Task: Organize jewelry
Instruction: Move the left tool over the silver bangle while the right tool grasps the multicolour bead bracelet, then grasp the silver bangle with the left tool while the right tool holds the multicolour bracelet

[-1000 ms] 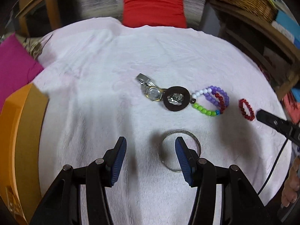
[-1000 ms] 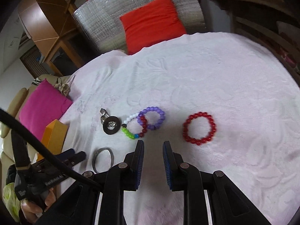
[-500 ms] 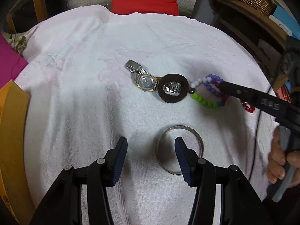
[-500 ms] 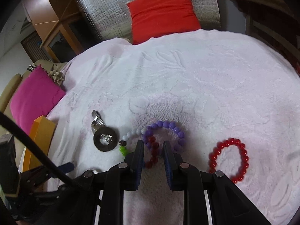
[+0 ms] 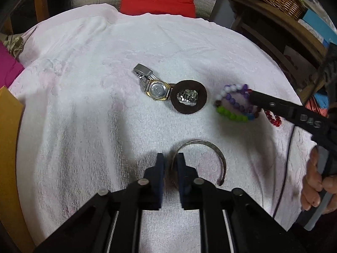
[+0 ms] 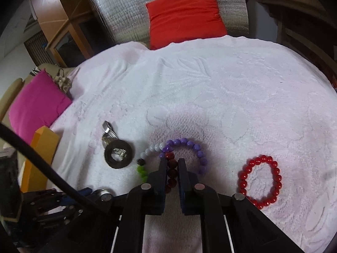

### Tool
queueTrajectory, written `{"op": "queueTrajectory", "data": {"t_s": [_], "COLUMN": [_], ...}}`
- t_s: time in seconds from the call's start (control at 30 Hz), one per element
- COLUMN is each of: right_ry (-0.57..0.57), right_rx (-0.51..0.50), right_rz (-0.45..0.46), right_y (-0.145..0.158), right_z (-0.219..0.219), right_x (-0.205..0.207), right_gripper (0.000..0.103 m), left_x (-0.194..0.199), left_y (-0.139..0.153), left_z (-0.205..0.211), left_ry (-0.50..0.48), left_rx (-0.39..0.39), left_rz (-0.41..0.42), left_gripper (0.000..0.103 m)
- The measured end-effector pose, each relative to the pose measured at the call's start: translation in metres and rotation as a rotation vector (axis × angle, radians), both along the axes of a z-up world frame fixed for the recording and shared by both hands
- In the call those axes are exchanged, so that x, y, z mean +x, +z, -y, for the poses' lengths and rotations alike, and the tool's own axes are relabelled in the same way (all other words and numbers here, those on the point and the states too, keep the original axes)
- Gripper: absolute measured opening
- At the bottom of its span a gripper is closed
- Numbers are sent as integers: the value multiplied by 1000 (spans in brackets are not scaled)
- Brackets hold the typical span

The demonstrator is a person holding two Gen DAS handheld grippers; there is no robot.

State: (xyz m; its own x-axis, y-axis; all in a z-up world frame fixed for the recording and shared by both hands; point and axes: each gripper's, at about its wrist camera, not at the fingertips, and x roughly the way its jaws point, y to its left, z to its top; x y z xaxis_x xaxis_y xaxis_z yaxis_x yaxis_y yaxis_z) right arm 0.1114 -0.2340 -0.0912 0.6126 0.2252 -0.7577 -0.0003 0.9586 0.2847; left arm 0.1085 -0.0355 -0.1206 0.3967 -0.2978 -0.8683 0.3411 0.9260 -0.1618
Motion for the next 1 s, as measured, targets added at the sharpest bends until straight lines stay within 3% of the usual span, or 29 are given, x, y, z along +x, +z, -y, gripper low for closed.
{"op": "queueTrajectory", "data": {"t_s": [0.13,0.57,0.6,0.67,0.73,0.9,1.0], "right_ry": [-6,-31,-33,-41,-51,-66,-70], "right_rx": [49,225,232,267,306,432,432], "right_rz": [21,28,29,22,13,-58,-128], "right_y": [14,31,32,33,31,14,0], "right_z": [10,35,36,40,47,66,72], "right_x": [-13,-51,-53,-60,-66,-73,-70], "right_gripper": [11,11,11,11,11,11,11], "left_x": [-1,-27,-27,-30,-32,-30,-25], "left_y": [5,25,24,24,24,15,6], "left_z": [-3,-11,-7,0,6,21,25], "left_ry": [9,2,-11,-29,-46,-79,-78], "left_rx": [-6,2,10,20,24,65,85], "left_rz": [19,69,69,75,87,84,59], "left_gripper": [5,6,11,30,61,63,63]}}
